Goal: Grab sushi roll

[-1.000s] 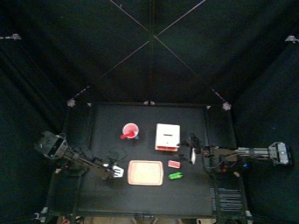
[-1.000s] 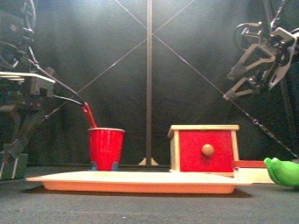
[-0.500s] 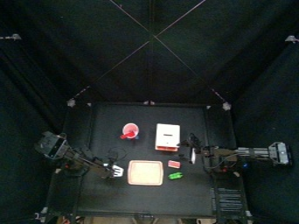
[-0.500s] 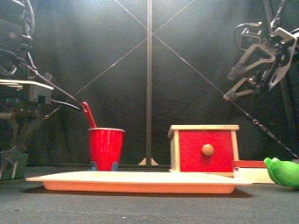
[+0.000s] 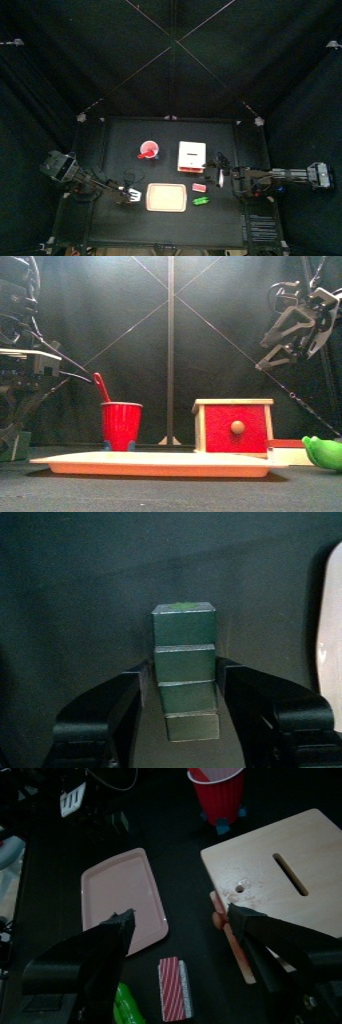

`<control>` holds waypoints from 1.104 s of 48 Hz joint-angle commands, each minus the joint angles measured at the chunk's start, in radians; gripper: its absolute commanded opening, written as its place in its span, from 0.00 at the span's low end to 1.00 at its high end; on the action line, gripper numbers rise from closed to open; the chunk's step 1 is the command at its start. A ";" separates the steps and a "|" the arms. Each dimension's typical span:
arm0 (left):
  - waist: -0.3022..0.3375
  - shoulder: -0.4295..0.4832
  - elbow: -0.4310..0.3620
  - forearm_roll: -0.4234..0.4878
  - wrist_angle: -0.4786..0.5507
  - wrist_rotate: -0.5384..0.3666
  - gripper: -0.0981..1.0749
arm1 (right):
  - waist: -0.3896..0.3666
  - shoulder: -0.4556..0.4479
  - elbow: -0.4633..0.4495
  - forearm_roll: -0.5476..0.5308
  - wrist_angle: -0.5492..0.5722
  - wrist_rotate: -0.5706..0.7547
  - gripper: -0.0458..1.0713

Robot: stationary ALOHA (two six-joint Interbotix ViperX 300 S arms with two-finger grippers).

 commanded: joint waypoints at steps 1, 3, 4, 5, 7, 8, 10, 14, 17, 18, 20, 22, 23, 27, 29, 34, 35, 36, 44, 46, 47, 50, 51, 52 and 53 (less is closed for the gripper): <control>0.003 -0.005 -0.009 0.005 0.000 -0.002 0.77 | -0.002 0.002 -0.008 0.000 -0.005 -0.002 0.96; 0.003 -0.005 -0.009 0.005 0.000 -0.002 0.74 | -0.002 0.002 -0.008 0.000 -0.005 -0.002 0.96; 0.003 -0.006 -0.009 0.005 0.000 -0.002 0.73 | -0.002 0.002 -0.008 0.000 -0.005 -0.002 0.96; 0.003 -0.006 -0.009 0.005 0.000 -0.002 0.72 | -0.002 0.002 -0.008 0.000 -0.005 -0.002 0.96; 0.003 -0.008 -0.011 0.005 0.000 0.000 0.70 | -0.002 0.003 -0.008 0.000 -0.005 -0.002 0.96; 0.003 -0.009 -0.011 0.005 0.000 0.000 0.69 | -0.002 0.002 -0.008 0.000 -0.003 -0.002 0.96; 0.003 -0.014 -0.011 0.005 0.000 0.000 0.67 | -0.002 0.002 -0.008 0.000 -0.005 -0.002 0.96; 0.003 -0.025 -0.021 0.006 0.000 0.002 0.63 | -0.002 0.002 -0.008 0.000 -0.005 -0.002 0.96; 0.003 -0.035 -0.032 0.008 0.002 0.000 0.62 | -0.002 0.002 -0.008 0.000 -0.005 -0.002 0.96; 0.003 -0.038 -0.035 0.008 0.003 -0.002 0.62 | -0.002 0.002 -0.008 0.000 -0.005 -0.002 0.96; 0.002 -0.043 -0.040 0.008 0.006 -0.003 0.62 | -0.002 0.002 -0.008 0.000 -0.005 -0.002 0.96; 0.002 -0.046 -0.044 0.009 0.011 -0.005 0.62 | -0.002 0.002 -0.009 0.000 -0.005 -0.002 0.96; 0.002 -0.046 -0.048 0.011 0.012 -0.005 0.62 | -0.002 0.003 -0.008 0.000 -0.005 -0.002 0.96; 0.002 -0.043 -0.057 0.017 0.021 -0.003 0.62 | -0.002 0.002 -0.008 0.000 -0.005 -0.002 0.96; 0.002 -0.041 -0.057 0.020 0.025 -0.003 0.62 | -0.002 0.002 -0.008 0.000 -0.005 -0.002 0.96; 0.000 -0.041 -0.058 0.020 0.026 -0.003 0.62 | -0.002 0.003 -0.008 0.000 -0.005 -0.002 0.96; 0.002 -0.041 -0.058 0.020 0.026 -0.003 0.62 | -0.002 0.002 -0.008 0.000 -0.005 -0.002 0.96; 0.000 -0.041 -0.058 0.020 0.026 -0.003 0.62 | -0.002 0.002 -0.008 0.000 -0.005 -0.002 0.96; 0.000 -0.041 -0.054 0.020 0.026 -0.002 0.62 | -0.002 0.002 -0.008 0.000 -0.005 -0.002 0.96; 0.000 -0.040 -0.052 0.020 0.026 -0.003 0.62 | -0.002 0.002 -0.008 0.002 -0.005 -0.002 0.96; 0.002 -0.040 -0.051 0.018 0.026 -0.003 0.62 | -0.002 0.003 -0.008 0.003 -0.005 -0.002 0.96; 0.000 -0.040 -0.049 0.018 0.026 -0.005 0.62 | -0.002 0.002 -0.008 0.003 -0.005 -0.002 0.96; 0.000 -0.038 -0.051 0.018 0.026 -0.005 0.62 | -0.002 0.002 -0.008 0.003 -0.005 -0.002 0.96; 0.000 -0.038 -0.051 0.020 0.026 -0.005 0.62 | -0.002 0.002 -0.008 0.003 -0.005 -0.002 0.96; 0.000 -0.038 -0.052 0.020 0.026 -0.005 0.62 | -0.002 0.002 -0.008 0.003 -0.005 -0.002 0.96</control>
